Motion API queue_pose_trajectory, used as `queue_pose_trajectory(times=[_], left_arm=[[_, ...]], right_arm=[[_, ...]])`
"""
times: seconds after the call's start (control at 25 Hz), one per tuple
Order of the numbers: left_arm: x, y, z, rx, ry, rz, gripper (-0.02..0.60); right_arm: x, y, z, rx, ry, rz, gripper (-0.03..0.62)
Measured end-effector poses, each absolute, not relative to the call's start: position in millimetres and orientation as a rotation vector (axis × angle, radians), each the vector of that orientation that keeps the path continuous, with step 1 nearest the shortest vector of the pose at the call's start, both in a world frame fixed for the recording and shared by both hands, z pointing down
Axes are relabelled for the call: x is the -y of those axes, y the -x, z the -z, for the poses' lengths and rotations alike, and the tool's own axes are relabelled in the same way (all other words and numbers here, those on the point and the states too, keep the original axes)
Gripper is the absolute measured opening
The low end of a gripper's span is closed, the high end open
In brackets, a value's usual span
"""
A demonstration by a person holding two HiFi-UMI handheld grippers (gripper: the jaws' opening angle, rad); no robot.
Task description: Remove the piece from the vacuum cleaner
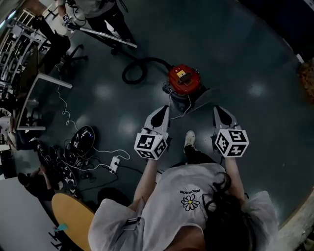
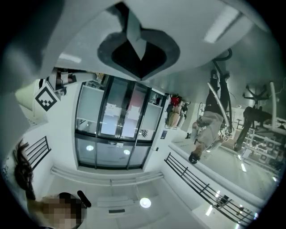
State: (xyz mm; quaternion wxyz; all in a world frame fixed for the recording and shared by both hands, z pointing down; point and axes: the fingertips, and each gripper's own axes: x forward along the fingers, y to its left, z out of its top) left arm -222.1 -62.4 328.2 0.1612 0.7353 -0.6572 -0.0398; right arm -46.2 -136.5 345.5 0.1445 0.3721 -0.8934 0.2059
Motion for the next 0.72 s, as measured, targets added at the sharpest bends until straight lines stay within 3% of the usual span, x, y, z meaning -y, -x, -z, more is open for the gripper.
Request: queue_pose_trajectory(times=[0.36, 0.44, 0.72], left_arm=[[150.1, 199.0, -320.4, 1.692, -2.309, -0.306, 0.002], [172.5, 189.8, -346.8, 1.621, -2.365, -0.473, 0.002], [299.7, 184.0, -525.4, 1.303, -2.184, -0.920, 0.002]], right_arm=[[217.1, 13.7, -364.1, 2.435, -1.180, -0.920, 0.026], [233.8, 3.2, -383.3, 2.398, -1.207, -1.018, 0.084], [332.3, -7.8, -487.1, 2.111, -1.222, -1.705, 0.152]])
